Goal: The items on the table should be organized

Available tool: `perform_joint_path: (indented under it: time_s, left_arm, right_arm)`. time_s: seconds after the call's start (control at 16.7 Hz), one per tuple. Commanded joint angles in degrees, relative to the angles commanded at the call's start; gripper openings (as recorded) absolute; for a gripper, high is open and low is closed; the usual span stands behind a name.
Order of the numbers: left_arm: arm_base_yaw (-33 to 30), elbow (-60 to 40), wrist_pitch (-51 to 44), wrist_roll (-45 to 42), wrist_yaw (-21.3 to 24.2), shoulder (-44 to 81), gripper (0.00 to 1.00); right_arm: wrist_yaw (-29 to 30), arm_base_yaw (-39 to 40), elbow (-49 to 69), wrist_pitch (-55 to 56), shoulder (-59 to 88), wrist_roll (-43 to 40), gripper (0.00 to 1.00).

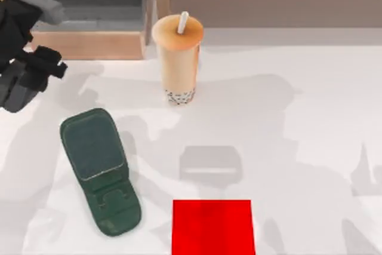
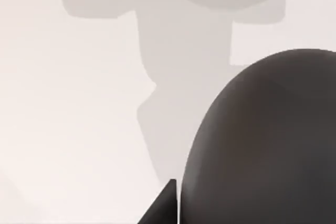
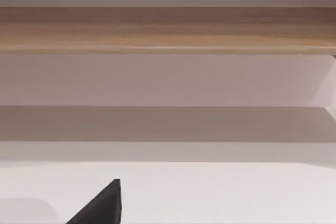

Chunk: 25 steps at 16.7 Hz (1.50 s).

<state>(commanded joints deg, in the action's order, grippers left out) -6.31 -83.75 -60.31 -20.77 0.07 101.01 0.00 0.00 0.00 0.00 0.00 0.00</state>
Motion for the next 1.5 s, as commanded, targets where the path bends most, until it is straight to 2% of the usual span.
perform_joint_path:
  time_s: [0.24,0.54,1.08,1.32,1.5]
  left_arm:
    - [-8.6,-3.7,3.5,-15.8,0.2,-1.0,0.00]
    - [-21.9,-5.3,7.1,-40.6,0.7,-0.4,0.00]
    - [-43.6,3.3,8.2,-85.0,1.2,6.6,0.00]
    - [-49.6,7.8,7.6,-97.9,1.3,9.6,0.00]
    - [-51.6,9.5,7.3,-102.2,1.4,10.7,0.00]
  right_arm:
    - [0.0,0.0,0.0,0.0,0.0,0.0,1.00]
    - [0.0,0.0,0.0,0.0,0.0,0.0,1.00]
    - [0.0,0.0,0.0,0.0,0.0,0.0,1.00]
    - [0.0,0.0,0.0,0.0,0.0,0.0,1.00]
    - [0.0,0.0,0.0,0.0,0.0,0.0,1.00]
